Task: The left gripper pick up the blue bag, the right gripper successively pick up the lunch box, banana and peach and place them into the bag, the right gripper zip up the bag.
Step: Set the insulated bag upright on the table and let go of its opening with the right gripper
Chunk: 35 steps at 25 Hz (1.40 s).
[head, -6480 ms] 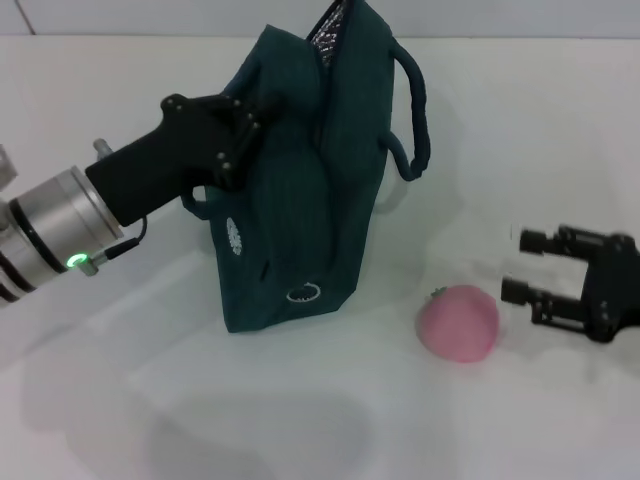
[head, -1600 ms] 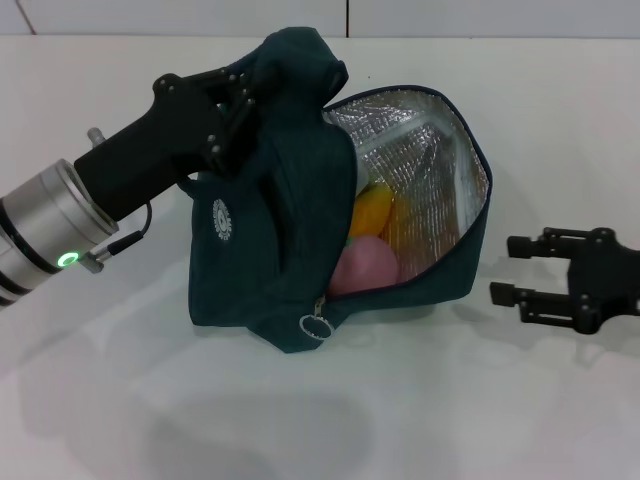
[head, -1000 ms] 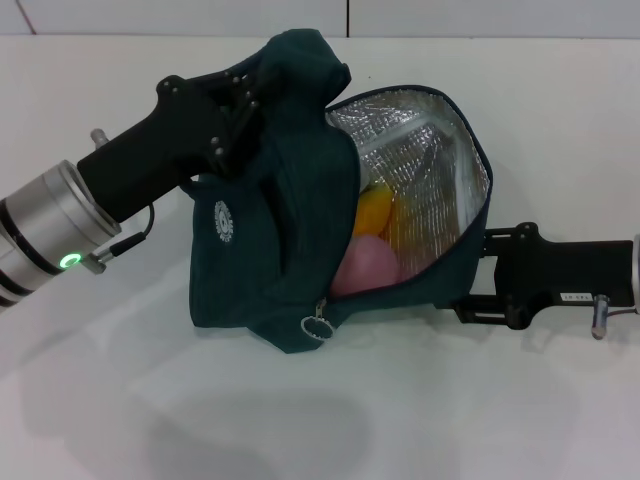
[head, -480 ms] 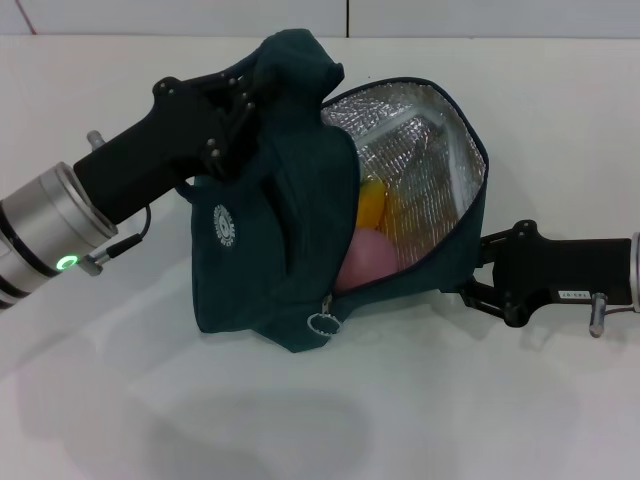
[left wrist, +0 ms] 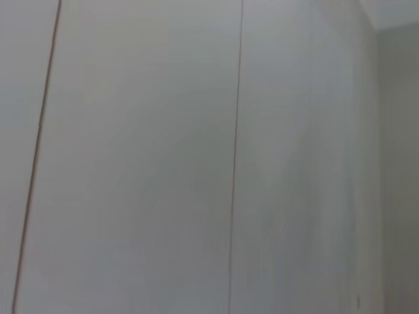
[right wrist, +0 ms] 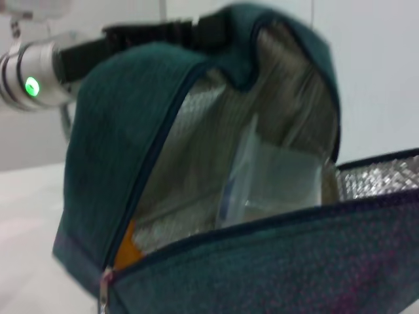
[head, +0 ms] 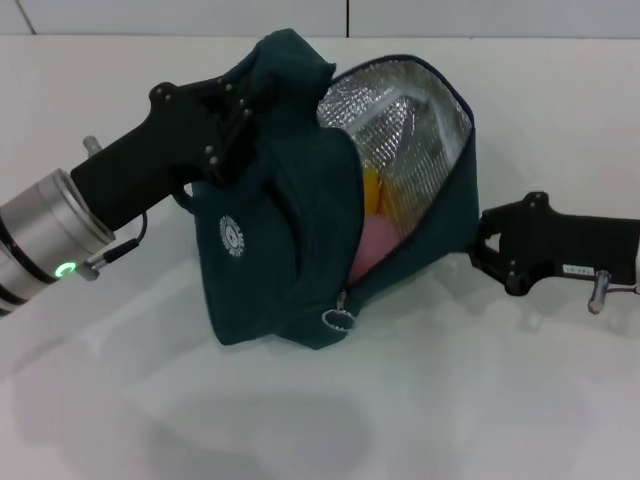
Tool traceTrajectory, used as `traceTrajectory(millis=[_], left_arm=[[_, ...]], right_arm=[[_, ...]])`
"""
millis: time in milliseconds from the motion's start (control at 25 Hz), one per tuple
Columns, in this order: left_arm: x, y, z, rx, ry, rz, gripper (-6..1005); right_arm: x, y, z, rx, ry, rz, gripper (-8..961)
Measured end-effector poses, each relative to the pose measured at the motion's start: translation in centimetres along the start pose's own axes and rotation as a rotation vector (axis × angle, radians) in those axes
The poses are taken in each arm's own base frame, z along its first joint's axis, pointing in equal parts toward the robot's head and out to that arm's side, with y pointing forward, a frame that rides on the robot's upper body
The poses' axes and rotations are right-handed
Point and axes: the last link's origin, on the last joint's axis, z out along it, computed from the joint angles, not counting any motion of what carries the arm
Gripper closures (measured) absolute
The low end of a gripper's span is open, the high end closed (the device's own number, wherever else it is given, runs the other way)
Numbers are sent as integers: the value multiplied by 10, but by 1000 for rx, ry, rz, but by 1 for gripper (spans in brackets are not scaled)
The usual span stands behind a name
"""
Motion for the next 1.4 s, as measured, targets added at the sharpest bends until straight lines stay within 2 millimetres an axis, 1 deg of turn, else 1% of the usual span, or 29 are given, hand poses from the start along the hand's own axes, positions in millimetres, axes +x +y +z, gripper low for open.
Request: traceTrajectory(millis=[120, 280, 360, 480, 680, 800, 920, 1040, 1160, 1400], left_arm=[[-3, 2, -5, 12, -4, 27, 956], [-9, 6, -10, 27, -12, 58, 956], [-14, 10, -11, 28, -22, 77, 956], [-22, 17, -10, 22, -32, 111, 956], [-30, 25, -4, 35, -26, 154, 955], [-33, 26, 2, 59, -23, 166, 955], [-37, 23, 6, 89, -39, 189, 955], [-39, 23, 10, 98, -46, 186, 955], [-42, 26, 8, 108, -54, 214, 955], [-44, 26, 3, 144, -54, 270, 943]], right_arm=[[0, 0, -5, 37, -69, -19, 871], [-2, 2, -14, 86, -208, -52, 877], [-5, 3, -24, 115, -307, -78, 878], [-11, 3, -36, 125, -391, -108, 878], [-26, -2, -46, 83, -433, -165, 878], [-33, -6, -53, 48, -441, -196, 879], [-38, -9, -52, 18, -438, -206, 879], [-41, -10, -43, -30, -403, -217, 879], [-43, -10, -38, -67, -370, -223, 880], [-46, -9, -34, -80, -374, -196, 873]])
